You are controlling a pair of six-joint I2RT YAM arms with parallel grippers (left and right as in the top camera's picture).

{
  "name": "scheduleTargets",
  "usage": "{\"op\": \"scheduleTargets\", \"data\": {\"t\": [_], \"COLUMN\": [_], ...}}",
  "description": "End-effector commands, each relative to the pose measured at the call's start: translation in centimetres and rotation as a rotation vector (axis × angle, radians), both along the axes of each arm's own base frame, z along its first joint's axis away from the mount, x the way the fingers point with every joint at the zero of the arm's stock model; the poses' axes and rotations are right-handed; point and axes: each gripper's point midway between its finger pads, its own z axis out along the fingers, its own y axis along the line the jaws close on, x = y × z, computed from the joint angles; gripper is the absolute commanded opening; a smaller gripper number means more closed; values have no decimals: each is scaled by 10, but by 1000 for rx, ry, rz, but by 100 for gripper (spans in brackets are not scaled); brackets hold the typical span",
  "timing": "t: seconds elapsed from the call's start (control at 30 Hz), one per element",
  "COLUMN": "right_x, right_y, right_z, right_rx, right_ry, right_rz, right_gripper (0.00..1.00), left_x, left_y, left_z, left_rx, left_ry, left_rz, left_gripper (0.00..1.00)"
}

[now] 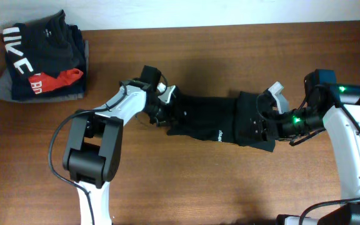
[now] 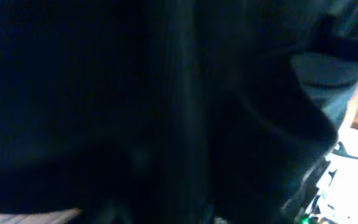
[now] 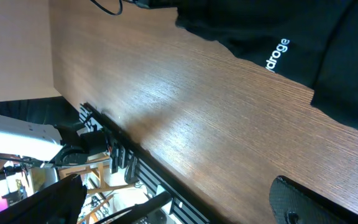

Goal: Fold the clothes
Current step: 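Fold the left end rightward over the garment with the left gripper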

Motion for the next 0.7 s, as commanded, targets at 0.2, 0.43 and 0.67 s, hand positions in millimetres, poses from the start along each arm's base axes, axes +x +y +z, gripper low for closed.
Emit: {"op": "scheduleTargets", "data": {"t": [0.2,0.43,0.67], "right_x": [-4,-4,-2], "right_y": [-3,-5,-6], "right_z": [-2,-3,-4], "right_rx": [-25,-40,-49], "right_ry": [-13,-12,-23], "right_rz": [11,11,11], "right_gripper": [99,99,99], "left_x": [-6,-3,-8], "left_y": [5,35,115], "left_z": [-20,-13,28], "left_rx": [53,220,532], "left_ry": [33,8,-26], "left_rz": [10,39,123], "left_gripper": [1,0,1]}}
